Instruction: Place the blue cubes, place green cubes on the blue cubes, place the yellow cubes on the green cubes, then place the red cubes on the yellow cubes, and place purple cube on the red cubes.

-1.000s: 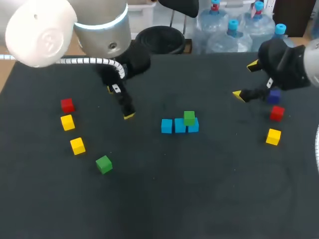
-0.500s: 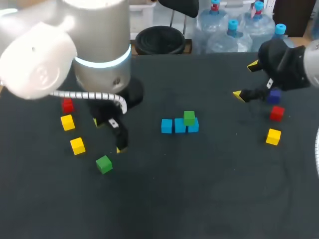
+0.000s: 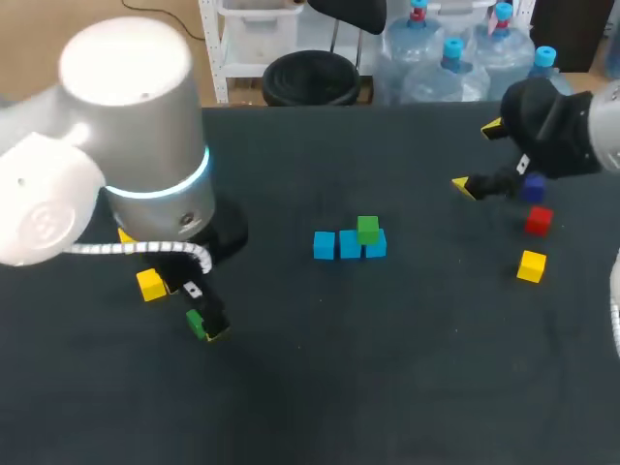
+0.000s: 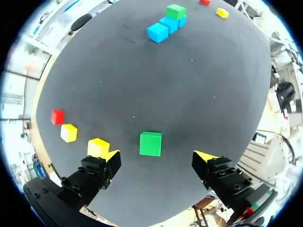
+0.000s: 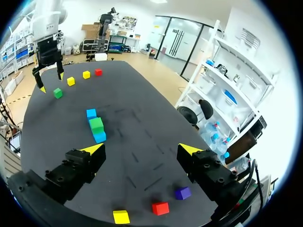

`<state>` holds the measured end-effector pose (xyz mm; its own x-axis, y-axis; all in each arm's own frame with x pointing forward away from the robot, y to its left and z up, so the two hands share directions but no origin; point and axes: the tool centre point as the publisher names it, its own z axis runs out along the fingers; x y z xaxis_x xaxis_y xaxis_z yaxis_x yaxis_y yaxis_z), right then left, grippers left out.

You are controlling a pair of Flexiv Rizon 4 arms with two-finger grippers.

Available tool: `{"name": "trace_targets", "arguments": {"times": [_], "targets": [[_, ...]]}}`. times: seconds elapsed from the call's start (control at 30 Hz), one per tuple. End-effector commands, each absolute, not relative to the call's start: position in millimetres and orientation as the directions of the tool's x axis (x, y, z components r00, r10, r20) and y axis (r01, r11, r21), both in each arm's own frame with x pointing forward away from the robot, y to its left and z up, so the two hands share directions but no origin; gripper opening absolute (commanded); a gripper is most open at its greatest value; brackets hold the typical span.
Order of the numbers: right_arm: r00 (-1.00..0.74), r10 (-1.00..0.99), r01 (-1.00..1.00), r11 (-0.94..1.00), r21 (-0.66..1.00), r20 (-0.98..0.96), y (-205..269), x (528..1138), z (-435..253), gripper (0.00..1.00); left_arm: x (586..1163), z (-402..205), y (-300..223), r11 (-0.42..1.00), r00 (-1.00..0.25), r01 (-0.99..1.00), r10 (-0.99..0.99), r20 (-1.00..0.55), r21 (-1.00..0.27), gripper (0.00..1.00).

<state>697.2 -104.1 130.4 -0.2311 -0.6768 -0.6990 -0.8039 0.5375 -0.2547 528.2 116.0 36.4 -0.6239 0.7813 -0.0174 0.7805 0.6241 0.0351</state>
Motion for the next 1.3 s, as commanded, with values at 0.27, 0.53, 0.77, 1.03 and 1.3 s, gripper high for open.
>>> {"name": "trace_targets", "arguments": {"times": [0.27,0.53,0.77,1.03,1.3], "targets": [[-0.234,-0.678,-0.136,0.733,-0.667,-0.697,-102.3,693.8,130.2,1.00,537.1,14.4,123.5,0.565,-0.568,0.823,0.821,-0.056,-0.061,1.00],[-0.234,-0.678,-0.136,0.733,-0.667,-0.697,-102.3,693.8,130.2,1.00,535.2,15.5,112.5,0.546,-0.551,0.834,0.833,-0.048,-0.078,1.00],[-0.234,-0.678,-0.136,0.733,-0.667,-0.697,-102.3,693.8,130.2,1.00,535.9,22.0,107.0,0.548,-0.550,0.834,0.834,-0.030,-0.066,1.00],[-0.234,-0.678,-0.136,0.733,-0.667,-0.697,-102.3,693.8,130.2,1.00,535.2,19.0,105.0,0.557,-0.560,0.827,0.828,-0.022,-0.070,1.00],[-0.234,-0.678,-0.136,0.733,-0.667,-0.697,-102.3,693.8,130.2,1.00,534.3,15.0,104.4,0.555,-0.558,0.828,0.830,-0.020,-0.077,1.00]]}}
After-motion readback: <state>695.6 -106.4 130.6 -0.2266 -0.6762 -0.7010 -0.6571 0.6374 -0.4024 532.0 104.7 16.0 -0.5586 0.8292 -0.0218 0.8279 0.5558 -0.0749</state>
